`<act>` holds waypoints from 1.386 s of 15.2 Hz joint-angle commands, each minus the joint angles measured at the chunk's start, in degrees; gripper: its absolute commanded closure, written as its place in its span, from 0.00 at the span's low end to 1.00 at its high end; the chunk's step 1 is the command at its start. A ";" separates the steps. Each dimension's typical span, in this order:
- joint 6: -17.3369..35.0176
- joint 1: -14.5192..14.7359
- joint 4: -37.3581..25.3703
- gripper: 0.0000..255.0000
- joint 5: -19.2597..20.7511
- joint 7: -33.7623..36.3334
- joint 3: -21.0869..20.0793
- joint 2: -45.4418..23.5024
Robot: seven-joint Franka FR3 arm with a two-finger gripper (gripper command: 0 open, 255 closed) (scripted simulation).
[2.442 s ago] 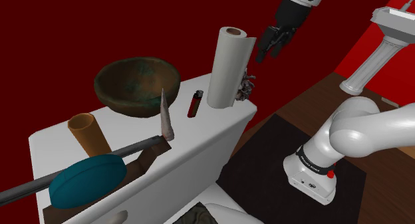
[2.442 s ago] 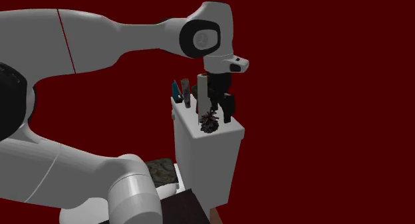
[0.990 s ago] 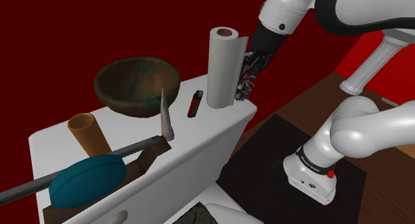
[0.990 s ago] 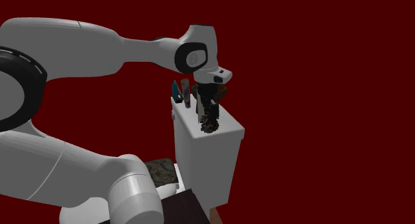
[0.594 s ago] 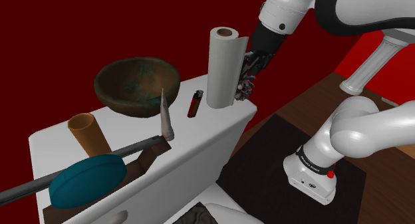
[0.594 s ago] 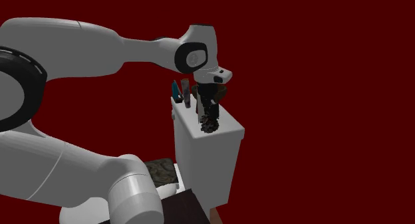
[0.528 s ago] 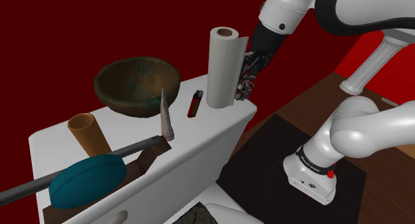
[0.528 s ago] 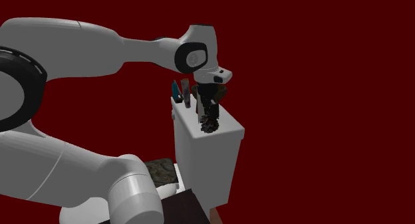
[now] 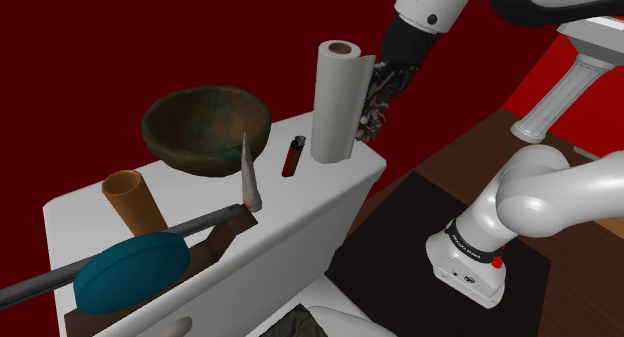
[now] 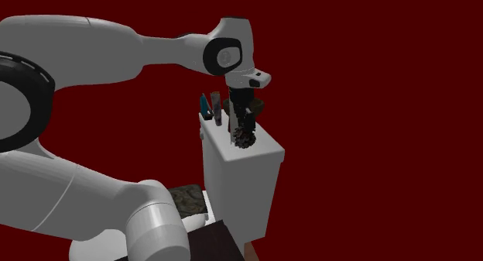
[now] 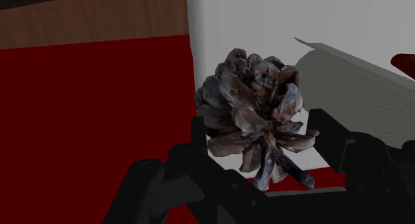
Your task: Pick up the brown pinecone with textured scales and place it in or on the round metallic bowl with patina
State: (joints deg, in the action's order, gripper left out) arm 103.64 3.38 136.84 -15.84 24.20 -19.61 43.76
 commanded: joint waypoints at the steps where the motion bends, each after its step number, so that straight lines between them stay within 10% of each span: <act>1: -1.54 -0.09 -1.57 1.00 0.26 0.14 0.30 -0.03; 21: -15.36 -1.50 -20.39 1.00 2.69 1.67 2.15 -5.04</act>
State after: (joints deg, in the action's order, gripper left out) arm 89.04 1.97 117.40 -13.30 25.96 -17.71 38.94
